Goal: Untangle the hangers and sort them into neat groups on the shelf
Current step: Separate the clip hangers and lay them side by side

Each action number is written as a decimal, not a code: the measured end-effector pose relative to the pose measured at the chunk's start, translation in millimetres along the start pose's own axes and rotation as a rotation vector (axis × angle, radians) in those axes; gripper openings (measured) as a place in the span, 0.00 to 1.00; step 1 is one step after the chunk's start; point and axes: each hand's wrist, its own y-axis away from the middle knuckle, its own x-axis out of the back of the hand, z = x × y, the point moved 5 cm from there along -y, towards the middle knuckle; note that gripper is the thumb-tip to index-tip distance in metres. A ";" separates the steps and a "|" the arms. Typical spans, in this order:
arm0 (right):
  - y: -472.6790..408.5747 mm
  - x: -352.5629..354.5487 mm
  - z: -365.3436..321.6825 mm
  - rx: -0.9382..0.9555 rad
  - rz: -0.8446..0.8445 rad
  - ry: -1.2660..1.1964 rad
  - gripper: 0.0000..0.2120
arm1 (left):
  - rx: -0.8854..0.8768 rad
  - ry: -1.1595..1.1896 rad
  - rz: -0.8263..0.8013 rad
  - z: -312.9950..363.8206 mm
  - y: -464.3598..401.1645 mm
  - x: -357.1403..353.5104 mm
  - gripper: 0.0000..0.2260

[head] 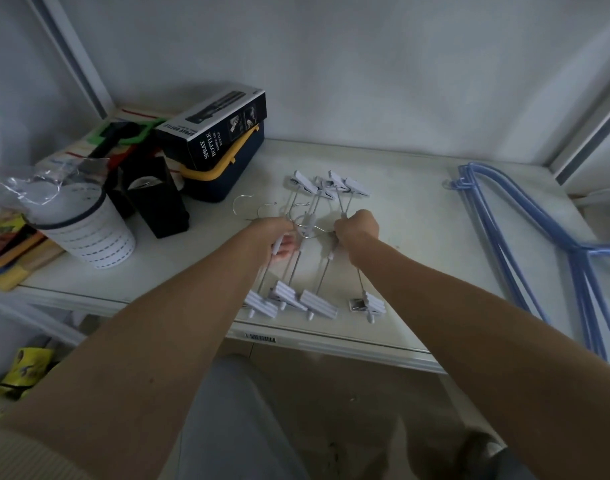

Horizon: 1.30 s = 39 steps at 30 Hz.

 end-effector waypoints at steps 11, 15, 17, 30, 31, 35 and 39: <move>-1.2 23.6 16.9 0.004 -0.017 -0.209 0.08 | -0.434 -0.799 0.520 20.5 19.4 -26.1 0.17; -1.4 28.1 20.0 -0.030 -0.076 -0.229 0.10 | -0.472 -0.669 0.261 11.4 22.4 -48.2 0.16; 0.5 25.6 16.8 -0.028 -0.126 -0.272 0.12 | -0.434 -0.615 0.175 5.7 24.0 -55.3 0.19; 4.7 34.4 12.1 -0.172 -0.037 -0.455 0.12 | -0.516 -0.899 0.120 -0.9 29.6 -63.4 0.15; 4.9 34.9 16.8 -0.194 -0.030 -0.441 0.12 | -0.528 -0.904 0.126 -1.0 30.8 -63.9 0.14; 0.5 23.7 27.3 -0.204 -0.096 -0.471 0.11 | -0.516 -0.808 0.145 -4.5 34.0 -61.3 0.13; 1.4 19.7 22.4 -0.059 -0.038 -0.237 0.12 | -0.505 -0.788 0.195 -3.5 32.7 -52.7 0.09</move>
